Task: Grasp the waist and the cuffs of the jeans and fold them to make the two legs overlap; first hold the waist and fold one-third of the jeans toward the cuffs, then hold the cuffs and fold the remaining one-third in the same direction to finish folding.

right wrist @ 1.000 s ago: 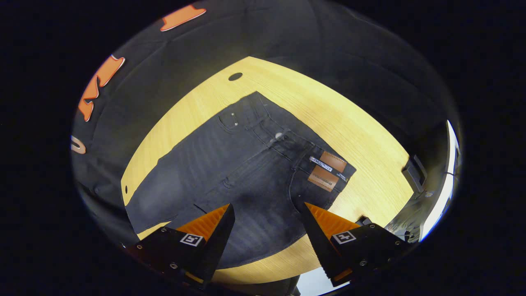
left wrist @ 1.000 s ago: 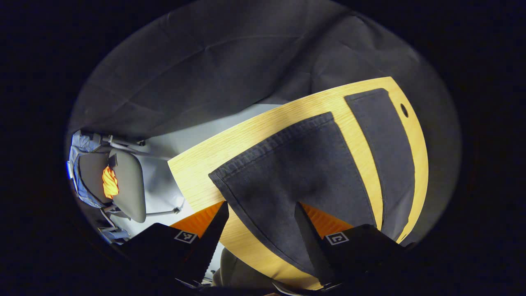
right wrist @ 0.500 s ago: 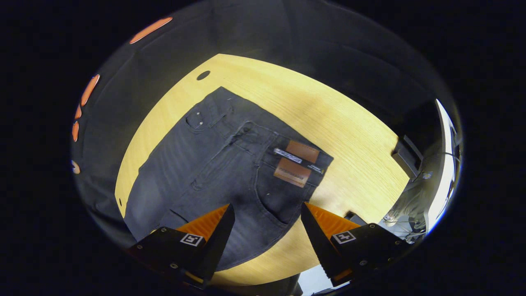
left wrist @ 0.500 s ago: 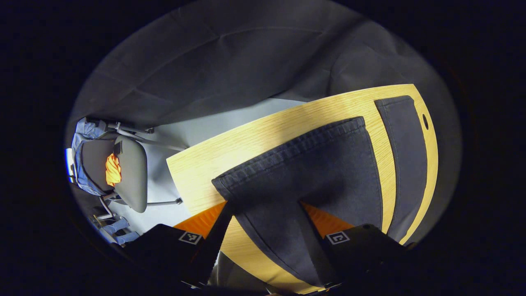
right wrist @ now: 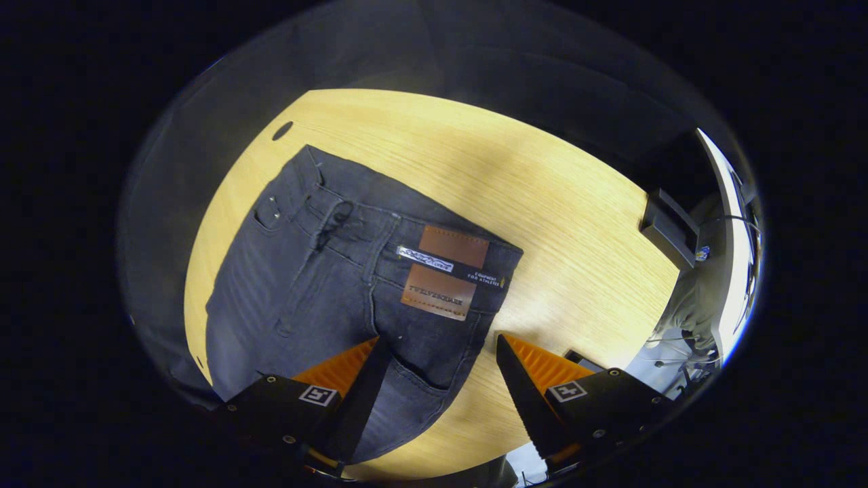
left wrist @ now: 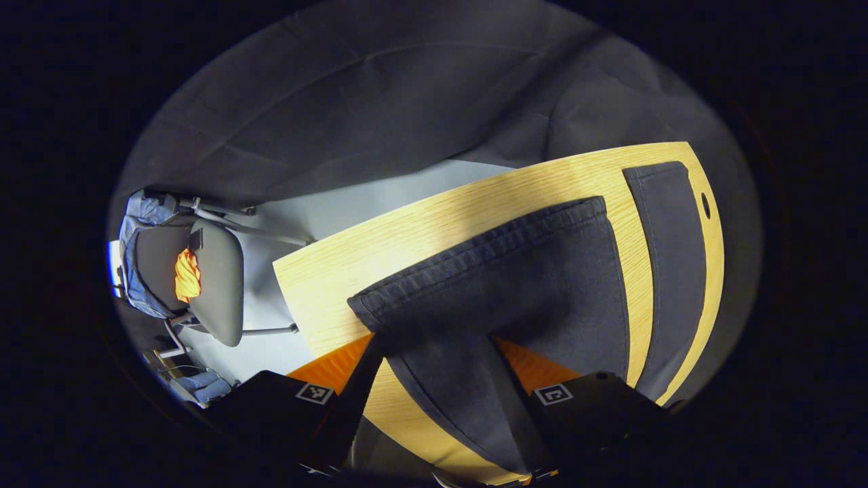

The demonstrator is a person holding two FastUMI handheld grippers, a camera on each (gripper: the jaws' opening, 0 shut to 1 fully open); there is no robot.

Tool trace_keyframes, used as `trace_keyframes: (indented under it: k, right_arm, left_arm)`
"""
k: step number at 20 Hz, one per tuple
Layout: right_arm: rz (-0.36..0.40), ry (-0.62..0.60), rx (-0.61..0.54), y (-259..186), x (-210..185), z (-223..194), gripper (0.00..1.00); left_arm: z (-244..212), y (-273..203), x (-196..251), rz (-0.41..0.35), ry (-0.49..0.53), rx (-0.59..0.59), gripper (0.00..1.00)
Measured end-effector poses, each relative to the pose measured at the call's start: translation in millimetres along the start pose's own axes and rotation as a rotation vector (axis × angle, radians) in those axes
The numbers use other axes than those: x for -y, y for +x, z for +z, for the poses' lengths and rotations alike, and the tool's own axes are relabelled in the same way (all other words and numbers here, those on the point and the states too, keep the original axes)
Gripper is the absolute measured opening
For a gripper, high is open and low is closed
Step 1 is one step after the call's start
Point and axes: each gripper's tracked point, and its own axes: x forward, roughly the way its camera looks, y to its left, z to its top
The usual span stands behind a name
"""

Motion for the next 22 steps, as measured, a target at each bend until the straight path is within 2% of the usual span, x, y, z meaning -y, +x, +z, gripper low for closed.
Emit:
trace_keyframes:
  k: [1, 2, 4, 5, 6, 8, 9, 10, 11, 13, 14, 19, 22]
  right_arm:
    - [-0.021, -0.024, -0.012, 1, 0, -3, 0.89]
    - [-0.046, -0.04, -0.012, 3, 1, -2, 0.9]
    - [-0.047, -0.041, -0.022, 4, -6, 2, 0.82]
    - [-0.041, -0.027, -0.021, 3, -5, 2, 0.72]
    - [-0.011, 0.018, -0.006, 5, -8, 4, 0.66]
    - [0.053, 0.127, -0.001, 6, -12, 7, 0.24]
    - [0.099, 0.152, -0.004, 8, -10, 6, 0.24]
    - [0.142, 0.224, -0.017, 5, -12, 6, 0.24]
    - [0.194, 0.284, -0.028, 6, -18, 6, 0.12]
    - [0.254, 0.381, -0.024, 1, -19, 10, 0.12]
    - [0.273, 0.416, 0.001, -1, -19, 16, 0.05]
    - [0.32, 0.385, 0.051, -35, -32, 20, 0.05]
    - [0.357, 0.385, 0.078, -52, -50, 34, 0.05]
  left_arm:
    - [2, 0, 1, -0.005, 0.014, 0.007, 0.91]
    - [2, -1, 2, -0.009, 0.028, 0.018, 0.88]
    - [6, -2, 5, -0.021, 0.09, 0.041, 0.7]
    - [8, -1, 7, -0.031, 0.116, 0.062, 0.66]
    - [9, 1, 13, -0.042, 0.121, 0.08, 0.5]
    - [10, -2, 21, -0.061, 0.131, 0.092, 0.17]
    - [13, -4, 22, -0.082, 0.133, 0.108, 0.17]
    - [13, -11, 21, -0.103, 0.116, 0.095, 0.09]
    - [14, -6, 21, -0.13, 0.123, 0.093, 0.02]
    - [12, -8, 22, -0.184, 0.116, 0.091, 0.01]
    - [14, -13, 24, -0.221, 0.103, 0.098, 0.02]
    - [31, -64, 53, -0.363, 0.189, 0.188, 0.01]
    - [40, -86, 75, -0.422, 0.188, 0.195, 0.01]
